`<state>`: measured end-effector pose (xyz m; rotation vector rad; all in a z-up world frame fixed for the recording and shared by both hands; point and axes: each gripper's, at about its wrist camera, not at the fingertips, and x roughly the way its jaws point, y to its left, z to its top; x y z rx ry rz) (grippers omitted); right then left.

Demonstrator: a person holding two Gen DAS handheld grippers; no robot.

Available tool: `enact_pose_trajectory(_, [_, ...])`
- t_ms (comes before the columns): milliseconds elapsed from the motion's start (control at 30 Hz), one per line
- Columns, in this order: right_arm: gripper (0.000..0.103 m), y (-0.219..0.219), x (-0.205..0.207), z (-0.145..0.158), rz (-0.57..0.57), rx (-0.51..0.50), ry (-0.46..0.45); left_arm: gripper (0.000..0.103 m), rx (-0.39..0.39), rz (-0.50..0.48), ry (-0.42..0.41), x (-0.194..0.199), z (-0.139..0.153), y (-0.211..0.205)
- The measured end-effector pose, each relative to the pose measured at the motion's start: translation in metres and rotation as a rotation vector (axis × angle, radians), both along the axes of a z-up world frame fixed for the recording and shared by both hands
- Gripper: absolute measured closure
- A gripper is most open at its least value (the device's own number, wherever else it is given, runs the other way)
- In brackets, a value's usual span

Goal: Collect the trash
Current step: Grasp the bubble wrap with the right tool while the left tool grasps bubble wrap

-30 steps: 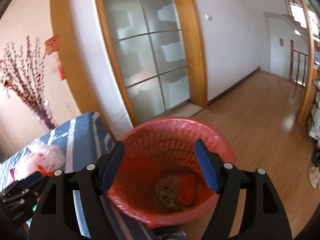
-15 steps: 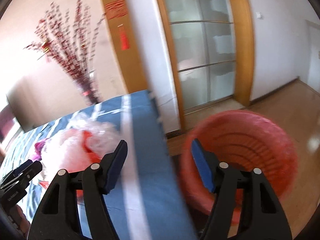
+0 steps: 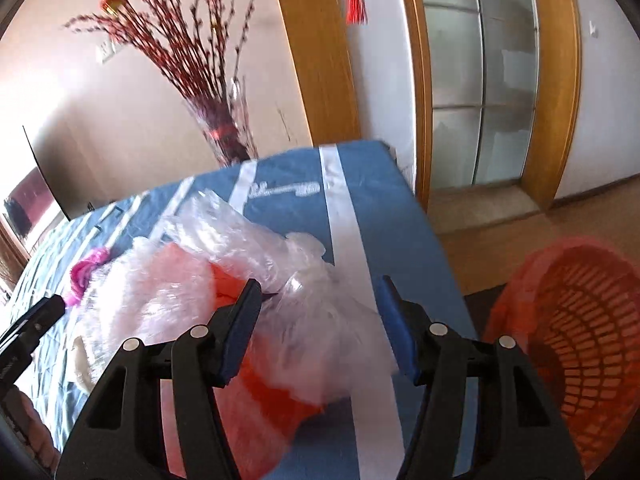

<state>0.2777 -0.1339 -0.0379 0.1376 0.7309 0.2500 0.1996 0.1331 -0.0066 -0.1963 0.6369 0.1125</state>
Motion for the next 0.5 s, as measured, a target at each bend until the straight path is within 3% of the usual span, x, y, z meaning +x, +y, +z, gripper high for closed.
enact_pose_trajectory(33, [0.043,0.001,0.005,-0.005,0.009,0.005,0.025,0.037,-0.002,-0.002,0.004,0.002,-0.001,0.0])
enact_pose_trajectory(133, [0.059,0.004,0.011,-0.015,0.033,0.008,0.071,0.037,-0.007,-0.016,0.011,0.007,-0.004,-0.001])
enact_pose_trajectory(200, [0.08,0.004,0.01,-0.018,0.039,0.003,0.081,0.037,-0.009,-0.029,0.011,0.009,-0.005,-0.004])
enact_pose_trajectory(267, [0.088,0.003,0.009,-0.02,0.031,-0.008,0.081,0.037,-0.008,-0.043,0.007,0.009,-0.004,-0.008])
enact_pose_trajectory(500, [0.093,-0.007,-0.012,-0.001,0.006,-0.002,-0.014,0.037,-0.001,-0.112,-0.013,0.006,0.007,-0.033])
